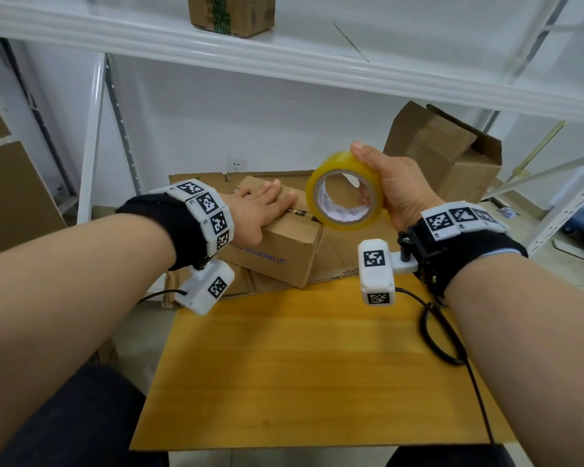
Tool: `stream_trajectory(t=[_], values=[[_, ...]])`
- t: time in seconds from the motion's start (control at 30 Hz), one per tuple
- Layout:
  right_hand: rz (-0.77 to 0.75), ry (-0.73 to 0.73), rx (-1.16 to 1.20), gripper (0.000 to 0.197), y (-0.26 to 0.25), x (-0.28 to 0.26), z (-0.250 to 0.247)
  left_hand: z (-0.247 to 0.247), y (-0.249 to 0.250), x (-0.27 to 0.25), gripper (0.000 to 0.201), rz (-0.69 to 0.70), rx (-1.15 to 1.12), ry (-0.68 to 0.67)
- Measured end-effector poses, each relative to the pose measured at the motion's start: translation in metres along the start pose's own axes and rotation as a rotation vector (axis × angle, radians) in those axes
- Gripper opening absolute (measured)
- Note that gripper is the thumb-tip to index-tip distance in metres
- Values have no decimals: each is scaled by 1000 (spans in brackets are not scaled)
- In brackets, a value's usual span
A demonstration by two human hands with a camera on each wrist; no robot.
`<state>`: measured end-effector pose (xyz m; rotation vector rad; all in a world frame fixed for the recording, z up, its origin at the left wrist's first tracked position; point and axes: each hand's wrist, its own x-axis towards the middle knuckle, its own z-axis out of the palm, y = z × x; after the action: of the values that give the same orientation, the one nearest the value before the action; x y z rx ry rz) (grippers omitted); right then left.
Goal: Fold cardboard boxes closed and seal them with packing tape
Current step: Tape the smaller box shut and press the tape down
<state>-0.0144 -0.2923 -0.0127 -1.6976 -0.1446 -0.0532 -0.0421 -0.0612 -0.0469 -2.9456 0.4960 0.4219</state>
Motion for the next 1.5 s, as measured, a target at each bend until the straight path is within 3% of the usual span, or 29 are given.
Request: stream_trajectory(t=[0.13,0.33,0.47,0.73,0.97,1.27,1.4,1.5], values=[[-7,13,-14,39,6,-1,-3,-2,2,1,102,-32,-14,13],[17,-14,10,39,4,-4,-8,-12,26,8,127,-48,44,33],[24,-27,-3,39,3,-5,-6,-7,45,21,124,49,56,58],[0,-40,-66,50,6,0,-2,1,38,20,114,73,4,65],[5,43,-80,72,7,3,-8,-1,38,13,124,83,-118,45],[46,54,-99,32,11,-7,-26,-1,43,7,108,73,-118,71],[69,46,-103,31,14,-10,-26,-4,48,8,110,30,-152,67],[84,45,-136,41,15,-7,-27,-4,57,10,114,-46,-167,81]])
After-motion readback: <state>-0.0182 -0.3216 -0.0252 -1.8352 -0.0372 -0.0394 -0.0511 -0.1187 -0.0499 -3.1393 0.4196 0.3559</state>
